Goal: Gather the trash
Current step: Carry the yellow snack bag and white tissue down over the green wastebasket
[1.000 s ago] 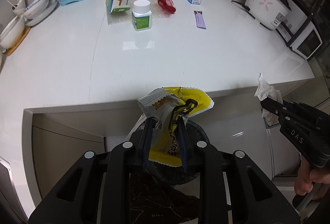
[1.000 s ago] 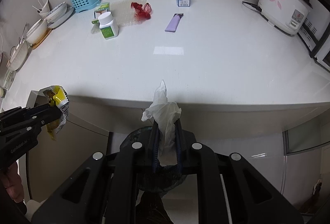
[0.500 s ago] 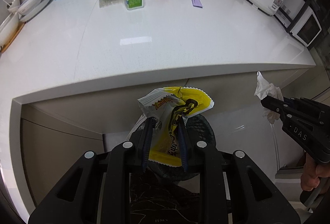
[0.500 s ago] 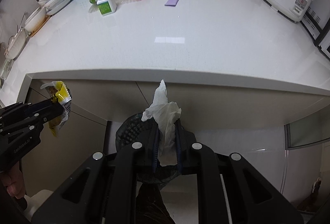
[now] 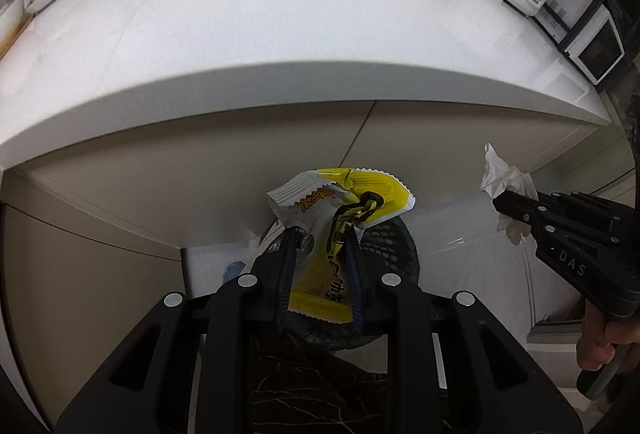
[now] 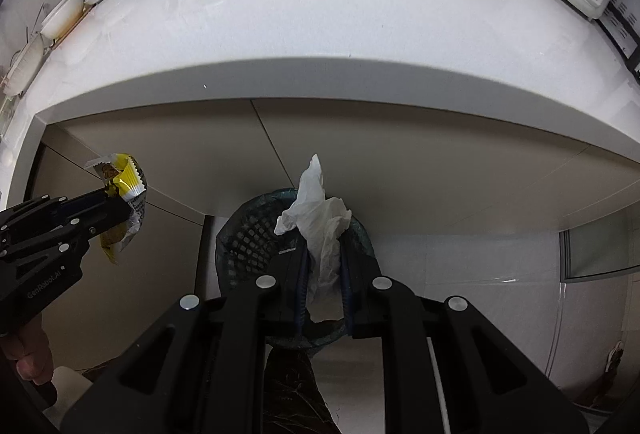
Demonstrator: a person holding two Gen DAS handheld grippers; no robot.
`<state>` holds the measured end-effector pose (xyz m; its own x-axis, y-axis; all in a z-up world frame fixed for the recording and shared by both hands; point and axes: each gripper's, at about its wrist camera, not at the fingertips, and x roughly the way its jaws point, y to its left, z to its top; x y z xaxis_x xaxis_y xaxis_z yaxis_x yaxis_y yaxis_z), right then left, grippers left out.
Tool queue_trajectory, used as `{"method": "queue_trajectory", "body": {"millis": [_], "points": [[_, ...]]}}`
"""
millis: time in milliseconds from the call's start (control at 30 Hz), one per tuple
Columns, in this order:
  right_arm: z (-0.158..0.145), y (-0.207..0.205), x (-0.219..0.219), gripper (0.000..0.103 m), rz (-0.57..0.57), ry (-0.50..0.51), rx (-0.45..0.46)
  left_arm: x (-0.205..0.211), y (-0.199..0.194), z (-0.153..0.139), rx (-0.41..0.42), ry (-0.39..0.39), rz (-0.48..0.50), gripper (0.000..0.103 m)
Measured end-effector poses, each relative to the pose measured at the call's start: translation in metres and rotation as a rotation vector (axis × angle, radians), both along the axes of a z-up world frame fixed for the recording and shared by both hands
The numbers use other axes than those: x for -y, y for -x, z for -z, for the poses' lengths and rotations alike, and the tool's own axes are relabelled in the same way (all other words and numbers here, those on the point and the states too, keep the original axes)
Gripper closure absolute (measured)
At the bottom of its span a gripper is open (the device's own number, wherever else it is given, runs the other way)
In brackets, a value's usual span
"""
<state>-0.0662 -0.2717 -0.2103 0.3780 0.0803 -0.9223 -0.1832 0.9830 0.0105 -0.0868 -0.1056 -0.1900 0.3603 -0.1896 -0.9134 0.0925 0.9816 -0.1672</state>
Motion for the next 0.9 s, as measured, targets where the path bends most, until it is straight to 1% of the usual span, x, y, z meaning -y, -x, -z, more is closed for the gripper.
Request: {"method": "queue_trajectory", "body": {"millis": [200,333,533,733,900], "points": [[0.025,-0.001,-0.006,0.090,-0.019,-0.008,-0.014,-0.005,0.001,0.022,-0.003,-0.005,-0.005,0.080],[0.045,0.001,-0.012,0.090,-0.043,-0.004,-0.031,-0.005,0.001,0.039,-0.027,-0.009,-0.006,0.080],[0.072,0.003,-0.022,0.090,-0.074,0.003,-0.067,-0.009,-0.002,0.054,-0.057,-0.014,-0.015,0.080],[0.094,0.001,-0.029,0.089,-0.106,0.019,-0.105,-0.013,0.000,0.061,-0.072,-0.020,-0.018,0.080],[0.099,-0.003,-0.027,0.083,-0.101,0.001,-0.115,-0.009,-0.004,0.063,-0.085,-0.019,-0.028,0.080]]}}
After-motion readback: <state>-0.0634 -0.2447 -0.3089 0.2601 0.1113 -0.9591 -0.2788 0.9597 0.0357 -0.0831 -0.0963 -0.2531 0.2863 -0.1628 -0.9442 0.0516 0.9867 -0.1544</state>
